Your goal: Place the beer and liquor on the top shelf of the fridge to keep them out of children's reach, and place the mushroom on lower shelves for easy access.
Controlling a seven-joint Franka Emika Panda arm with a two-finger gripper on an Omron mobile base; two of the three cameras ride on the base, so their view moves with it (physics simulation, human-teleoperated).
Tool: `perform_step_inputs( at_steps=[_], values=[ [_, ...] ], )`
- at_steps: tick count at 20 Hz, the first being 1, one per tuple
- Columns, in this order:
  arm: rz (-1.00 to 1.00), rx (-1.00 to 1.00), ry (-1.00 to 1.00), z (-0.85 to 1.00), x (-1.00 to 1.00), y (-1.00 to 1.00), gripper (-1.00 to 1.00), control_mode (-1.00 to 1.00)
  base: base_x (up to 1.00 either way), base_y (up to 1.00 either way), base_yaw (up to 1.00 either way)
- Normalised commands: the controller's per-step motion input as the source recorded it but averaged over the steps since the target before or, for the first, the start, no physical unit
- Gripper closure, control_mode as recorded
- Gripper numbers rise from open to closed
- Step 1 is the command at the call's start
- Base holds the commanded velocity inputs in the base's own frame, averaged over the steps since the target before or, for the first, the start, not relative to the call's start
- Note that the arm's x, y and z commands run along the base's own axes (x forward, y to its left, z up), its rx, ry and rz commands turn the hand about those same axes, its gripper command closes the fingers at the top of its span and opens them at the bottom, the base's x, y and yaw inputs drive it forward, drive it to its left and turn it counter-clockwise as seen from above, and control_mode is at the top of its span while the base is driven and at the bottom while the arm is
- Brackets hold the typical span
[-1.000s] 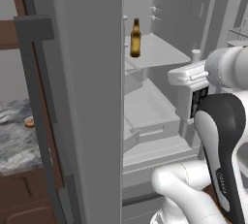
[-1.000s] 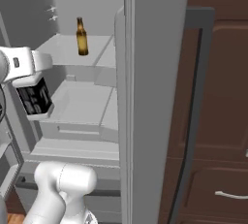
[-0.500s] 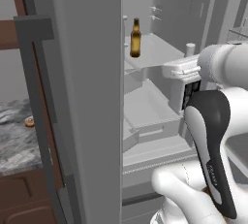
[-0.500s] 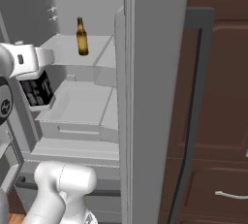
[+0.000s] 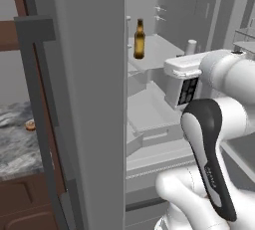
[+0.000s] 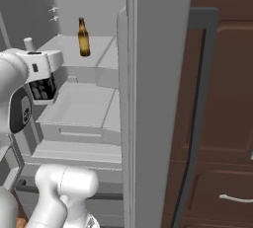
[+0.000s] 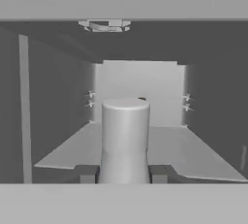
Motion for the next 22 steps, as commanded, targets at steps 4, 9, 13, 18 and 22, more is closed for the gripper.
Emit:
perform_step_inputs(
  at_steps=[4, 9, 13, 18, 22],
  values=[
    [0.02, 0.05, -0.01, 0.29, 0.20, -0.01, 1.00, -1.00, 0.00, 0.00, 0.00],
    [0.02, 0.01, 0.01, 0.49, 0.12, -0.01, 1.00, -1.00, 0.00, 0.00, 0.00],
    [0.06, 0.00, 0.02, 0.22, 0.18, 0.00, 1.00, -1.00, 0.00, 0.00, 0.00],
    [0.10, 0.00, 0.00, 0.00, 0.31, 0.06, 1.00, -1.00, 0.00, 0.00, 0.00],
    [0.09, 0.00, -0.02, 0.00, 0.42, 0.15, 1.00, -1.00, 0.00, 0.00, 0.00]
  ],
)
